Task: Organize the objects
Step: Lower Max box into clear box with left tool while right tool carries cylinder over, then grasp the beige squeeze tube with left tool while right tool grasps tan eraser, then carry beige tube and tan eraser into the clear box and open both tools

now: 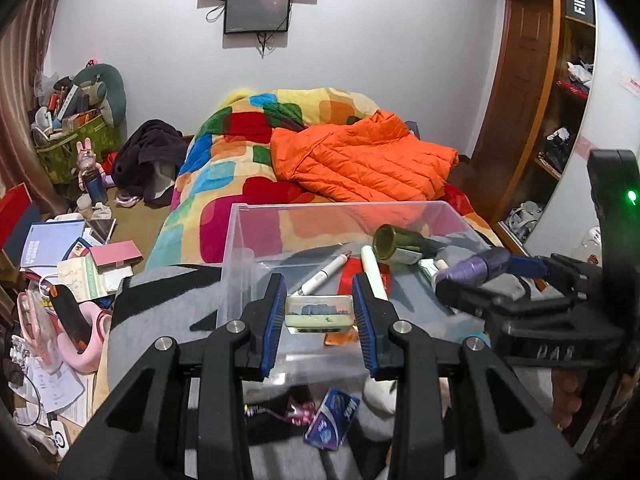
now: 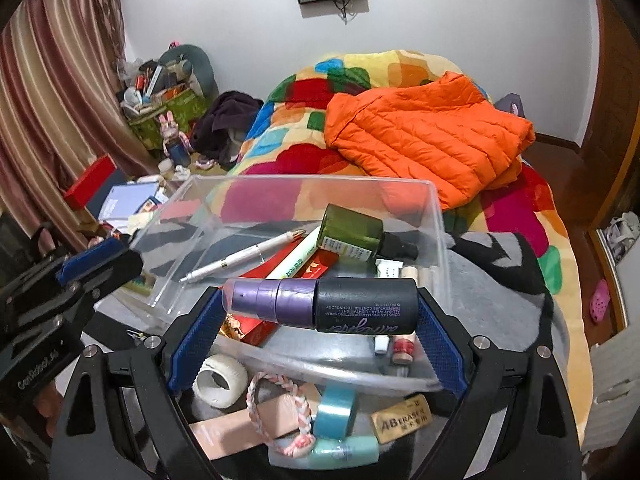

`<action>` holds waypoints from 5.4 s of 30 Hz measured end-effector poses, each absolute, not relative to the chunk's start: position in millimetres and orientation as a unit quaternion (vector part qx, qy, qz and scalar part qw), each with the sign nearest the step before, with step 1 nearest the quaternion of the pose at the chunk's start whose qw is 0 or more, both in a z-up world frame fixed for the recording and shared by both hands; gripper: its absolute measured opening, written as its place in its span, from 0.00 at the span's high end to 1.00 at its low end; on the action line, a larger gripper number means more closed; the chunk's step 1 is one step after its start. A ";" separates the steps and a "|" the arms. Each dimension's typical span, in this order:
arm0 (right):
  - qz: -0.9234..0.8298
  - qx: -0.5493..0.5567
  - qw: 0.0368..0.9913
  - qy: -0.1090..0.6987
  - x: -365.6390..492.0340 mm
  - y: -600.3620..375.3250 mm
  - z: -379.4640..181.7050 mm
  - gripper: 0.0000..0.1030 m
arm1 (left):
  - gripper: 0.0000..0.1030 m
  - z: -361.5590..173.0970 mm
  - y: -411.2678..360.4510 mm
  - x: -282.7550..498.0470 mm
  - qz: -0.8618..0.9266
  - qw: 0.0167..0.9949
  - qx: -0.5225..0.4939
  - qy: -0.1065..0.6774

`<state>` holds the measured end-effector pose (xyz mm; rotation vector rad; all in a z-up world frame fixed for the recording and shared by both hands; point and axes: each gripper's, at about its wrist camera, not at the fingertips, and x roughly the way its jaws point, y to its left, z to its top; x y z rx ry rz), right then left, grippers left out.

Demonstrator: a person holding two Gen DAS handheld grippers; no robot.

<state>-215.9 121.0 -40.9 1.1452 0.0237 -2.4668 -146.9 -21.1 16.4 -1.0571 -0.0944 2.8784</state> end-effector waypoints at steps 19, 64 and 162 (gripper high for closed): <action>-0.883 0.417 0.209 0.050 -214.4 105.7 -46.8 0.12 | 0.66 -0.3 -23.7 -155.2 0.930 0.024 -0.365 -0.016; -0.856 0.474 0.202 0.035 -195.0 197.2 -106.2 0.37 | 0.54 -70.6 32.8 -68.8 0.905 0.095 -0.414 -0.002; -0.875 0.423 0.231 0.036 -230.4 108.2 -59.2 0.64 | 0.95 1.7 -44.5 -165.8 0.930 0.055 -0.350 -0.103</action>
